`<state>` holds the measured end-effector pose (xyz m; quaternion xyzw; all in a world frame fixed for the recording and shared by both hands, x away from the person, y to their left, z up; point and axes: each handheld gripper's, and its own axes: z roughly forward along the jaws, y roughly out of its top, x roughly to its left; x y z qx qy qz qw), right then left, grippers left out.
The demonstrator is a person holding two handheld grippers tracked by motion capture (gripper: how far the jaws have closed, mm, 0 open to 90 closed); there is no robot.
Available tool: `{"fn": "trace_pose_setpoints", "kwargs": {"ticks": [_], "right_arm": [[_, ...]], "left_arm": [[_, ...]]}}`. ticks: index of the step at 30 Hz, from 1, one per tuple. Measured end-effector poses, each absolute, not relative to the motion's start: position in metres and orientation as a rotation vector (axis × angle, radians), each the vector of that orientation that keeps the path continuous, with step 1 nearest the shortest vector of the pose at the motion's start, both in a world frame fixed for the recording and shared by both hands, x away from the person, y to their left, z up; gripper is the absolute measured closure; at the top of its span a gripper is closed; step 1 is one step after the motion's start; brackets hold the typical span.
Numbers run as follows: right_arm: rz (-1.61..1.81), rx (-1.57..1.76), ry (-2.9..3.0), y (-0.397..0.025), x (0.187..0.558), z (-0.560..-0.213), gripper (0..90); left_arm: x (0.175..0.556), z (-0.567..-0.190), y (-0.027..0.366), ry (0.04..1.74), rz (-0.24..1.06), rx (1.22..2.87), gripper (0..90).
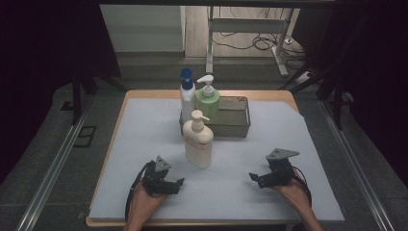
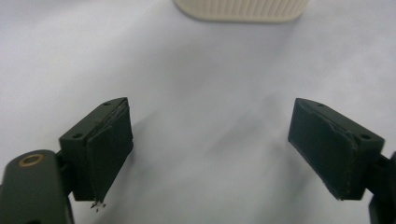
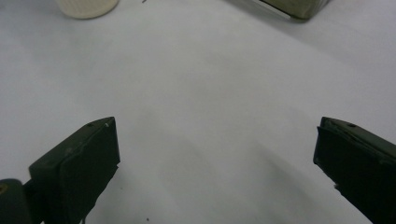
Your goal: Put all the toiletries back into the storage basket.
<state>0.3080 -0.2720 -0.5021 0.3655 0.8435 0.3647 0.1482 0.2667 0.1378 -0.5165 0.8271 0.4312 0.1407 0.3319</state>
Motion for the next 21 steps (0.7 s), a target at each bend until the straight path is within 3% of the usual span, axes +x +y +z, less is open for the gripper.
{"fn": "trace_pose_setpoints", "kwargs": {"ticks": [21], "right_arm": [[1.133,0.949,2.468,-0.232,0.315,-0.474,0.0]], "left_arm": [[0.258,-0.524,0.147,1.142,0.416,2.142,12.1]]}}
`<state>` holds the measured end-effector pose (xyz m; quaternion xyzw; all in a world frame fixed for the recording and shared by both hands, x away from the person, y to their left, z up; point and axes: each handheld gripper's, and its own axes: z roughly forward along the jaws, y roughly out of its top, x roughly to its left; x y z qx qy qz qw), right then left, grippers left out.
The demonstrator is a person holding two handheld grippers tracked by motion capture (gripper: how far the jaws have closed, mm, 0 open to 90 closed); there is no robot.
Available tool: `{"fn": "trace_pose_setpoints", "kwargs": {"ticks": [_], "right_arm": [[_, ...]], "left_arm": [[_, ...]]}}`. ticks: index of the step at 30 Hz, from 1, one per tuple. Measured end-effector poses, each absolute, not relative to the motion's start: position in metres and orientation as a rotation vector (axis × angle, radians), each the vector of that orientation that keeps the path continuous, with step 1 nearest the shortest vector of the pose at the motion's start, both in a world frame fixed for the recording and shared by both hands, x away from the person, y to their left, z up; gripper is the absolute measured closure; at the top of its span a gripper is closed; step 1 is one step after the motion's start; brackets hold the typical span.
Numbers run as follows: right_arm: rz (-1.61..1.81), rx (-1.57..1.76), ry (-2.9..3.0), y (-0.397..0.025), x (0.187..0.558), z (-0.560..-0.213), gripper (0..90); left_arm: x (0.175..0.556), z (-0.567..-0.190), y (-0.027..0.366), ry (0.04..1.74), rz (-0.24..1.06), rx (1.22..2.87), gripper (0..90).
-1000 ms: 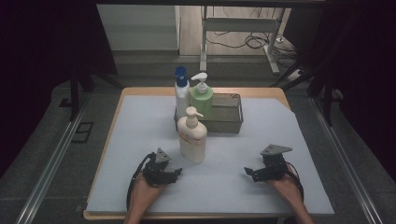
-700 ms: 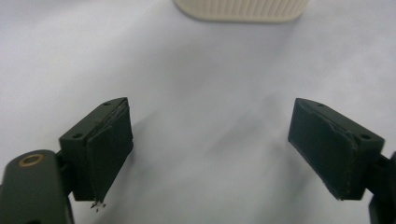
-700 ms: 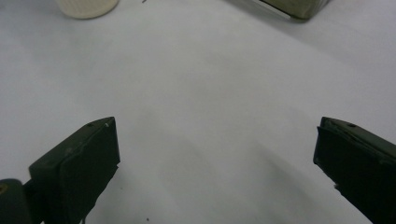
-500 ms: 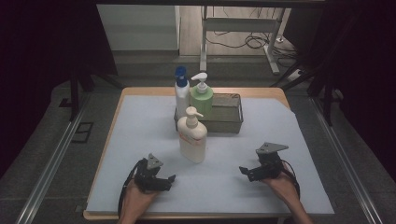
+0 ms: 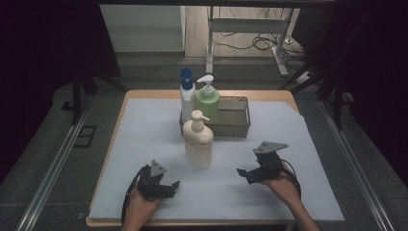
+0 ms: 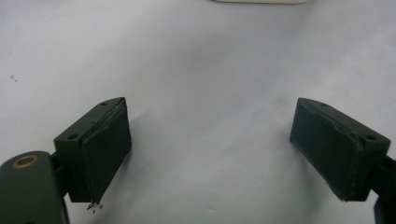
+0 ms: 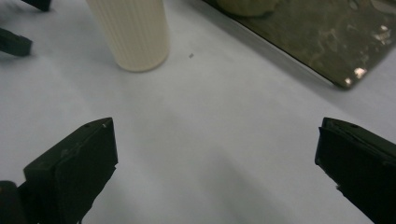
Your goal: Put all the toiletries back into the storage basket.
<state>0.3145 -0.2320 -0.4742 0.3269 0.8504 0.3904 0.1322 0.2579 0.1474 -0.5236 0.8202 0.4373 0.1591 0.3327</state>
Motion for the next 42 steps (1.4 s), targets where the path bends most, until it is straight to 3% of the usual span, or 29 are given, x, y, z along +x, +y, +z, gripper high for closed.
{"fn": "trace_pose_setpoints", "kwargs": {"ticks": [18,42], "right_arm": [[1.218,0.860,2.502,-0.178,0.323,-0.452,0.0],[1.207,0.784,2.498,-0.120,0.337,-0.436,6.8]], "left_arm": [[0.258,-0.524,0.147,1.142,0.420,2.140,12.1],[0.258,-0.524,0.147,1.142,0.421,2.138,12.1]]}}
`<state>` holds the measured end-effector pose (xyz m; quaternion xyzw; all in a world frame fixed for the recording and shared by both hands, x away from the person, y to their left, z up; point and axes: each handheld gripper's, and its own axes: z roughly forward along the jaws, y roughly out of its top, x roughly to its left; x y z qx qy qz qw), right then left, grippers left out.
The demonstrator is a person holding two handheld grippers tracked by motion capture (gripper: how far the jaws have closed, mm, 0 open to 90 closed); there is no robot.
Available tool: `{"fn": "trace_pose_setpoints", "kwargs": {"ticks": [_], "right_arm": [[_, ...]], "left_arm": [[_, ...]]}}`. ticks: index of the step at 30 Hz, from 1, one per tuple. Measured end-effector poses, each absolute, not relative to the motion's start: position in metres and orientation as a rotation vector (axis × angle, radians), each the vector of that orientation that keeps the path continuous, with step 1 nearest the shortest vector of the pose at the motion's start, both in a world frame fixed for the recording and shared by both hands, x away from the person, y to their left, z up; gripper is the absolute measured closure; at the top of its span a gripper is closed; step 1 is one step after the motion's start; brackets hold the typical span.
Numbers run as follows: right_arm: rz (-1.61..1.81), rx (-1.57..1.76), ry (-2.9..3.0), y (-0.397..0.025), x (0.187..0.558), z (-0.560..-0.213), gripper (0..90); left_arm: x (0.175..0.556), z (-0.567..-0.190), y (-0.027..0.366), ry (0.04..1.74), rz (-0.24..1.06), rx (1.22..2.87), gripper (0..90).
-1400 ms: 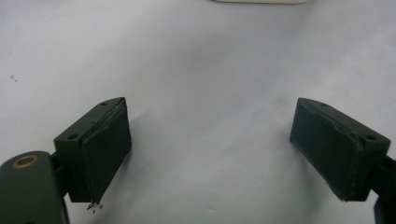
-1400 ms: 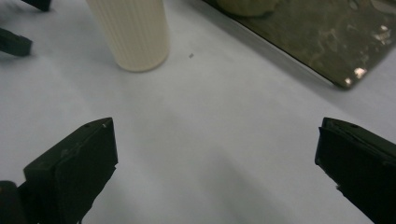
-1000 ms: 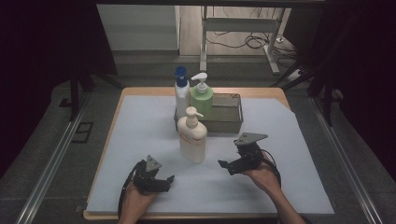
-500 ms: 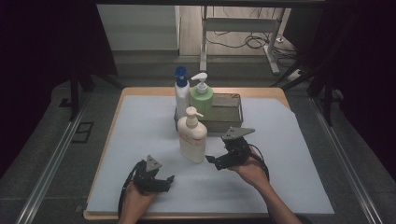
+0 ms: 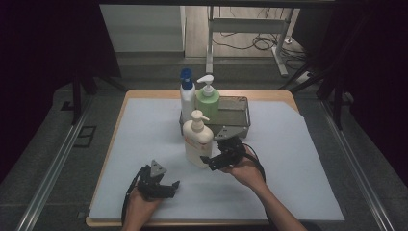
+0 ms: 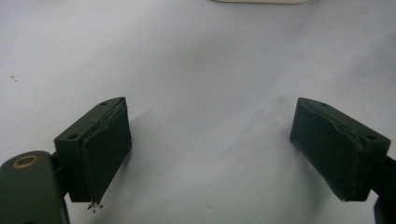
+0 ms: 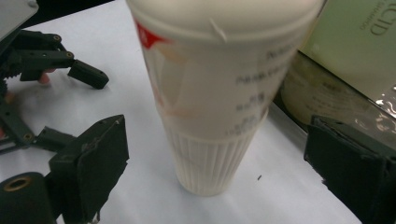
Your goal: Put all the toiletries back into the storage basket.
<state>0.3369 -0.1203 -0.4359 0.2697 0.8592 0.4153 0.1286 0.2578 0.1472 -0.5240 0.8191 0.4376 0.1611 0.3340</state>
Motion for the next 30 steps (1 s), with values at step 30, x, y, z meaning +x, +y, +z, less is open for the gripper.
{"fn": "trace_pose_setpoints", "kwargs": {"ticks": [30], "right_arm": [[1.179,0.776,2.452,-0.081,0.353,-0.421,33.0]], "left_arm": [[0.258,-0.524,0.147,1.139,0.420,2.141,12.1]]}}
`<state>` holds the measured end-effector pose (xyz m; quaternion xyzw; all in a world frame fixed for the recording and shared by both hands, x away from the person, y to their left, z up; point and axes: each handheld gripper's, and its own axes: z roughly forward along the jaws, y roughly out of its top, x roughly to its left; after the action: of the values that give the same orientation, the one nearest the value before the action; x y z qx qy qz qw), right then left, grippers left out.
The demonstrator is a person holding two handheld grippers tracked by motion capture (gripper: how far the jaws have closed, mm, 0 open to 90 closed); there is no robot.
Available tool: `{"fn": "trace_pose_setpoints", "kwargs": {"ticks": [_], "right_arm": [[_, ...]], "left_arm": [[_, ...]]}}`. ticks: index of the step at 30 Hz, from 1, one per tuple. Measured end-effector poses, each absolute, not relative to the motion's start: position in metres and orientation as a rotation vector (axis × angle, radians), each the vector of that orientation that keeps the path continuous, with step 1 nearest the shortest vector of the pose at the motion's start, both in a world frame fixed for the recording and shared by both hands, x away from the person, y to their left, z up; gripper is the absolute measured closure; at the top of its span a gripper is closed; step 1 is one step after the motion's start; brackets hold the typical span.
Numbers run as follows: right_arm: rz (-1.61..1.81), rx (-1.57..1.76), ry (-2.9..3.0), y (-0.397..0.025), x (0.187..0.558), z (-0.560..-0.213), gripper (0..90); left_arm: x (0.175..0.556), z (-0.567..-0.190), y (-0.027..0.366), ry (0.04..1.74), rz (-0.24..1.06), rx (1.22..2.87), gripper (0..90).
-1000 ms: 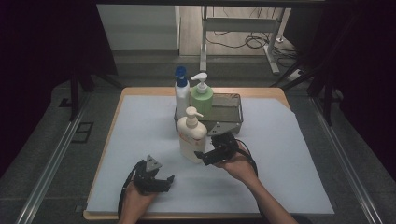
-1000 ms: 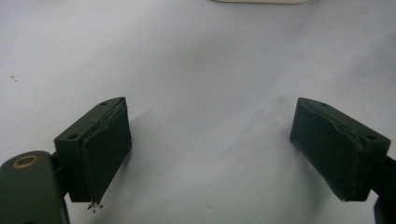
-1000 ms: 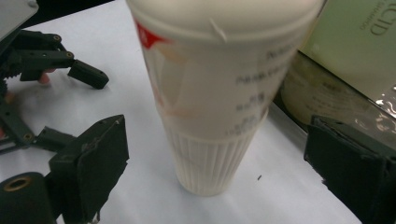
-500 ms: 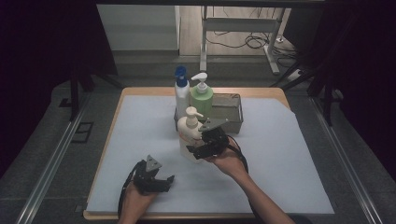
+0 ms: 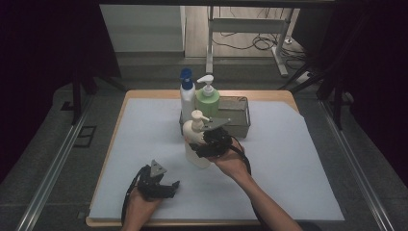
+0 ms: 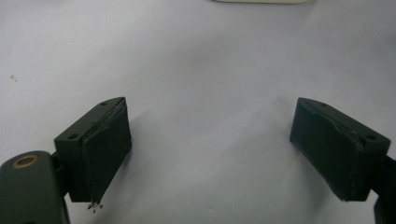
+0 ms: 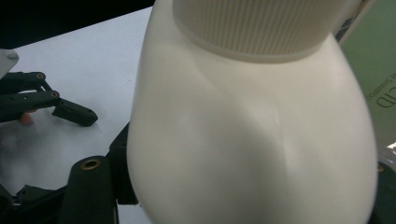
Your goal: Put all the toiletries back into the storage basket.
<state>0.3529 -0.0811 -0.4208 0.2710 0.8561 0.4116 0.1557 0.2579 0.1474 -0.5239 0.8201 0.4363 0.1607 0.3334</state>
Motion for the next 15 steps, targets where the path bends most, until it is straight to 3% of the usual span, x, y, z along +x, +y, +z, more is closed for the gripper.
{"fn": "trace_pose_setpoints", "kwargs": {"ticks": [15], "right_arm": [[1.172,0.826,2.501,-0.0855,0.3527,-0.4123,36.8]], "left_arm": [[0.2579,-0.5238,0.1473,1.142,0.419,2.140,12.1]]}}
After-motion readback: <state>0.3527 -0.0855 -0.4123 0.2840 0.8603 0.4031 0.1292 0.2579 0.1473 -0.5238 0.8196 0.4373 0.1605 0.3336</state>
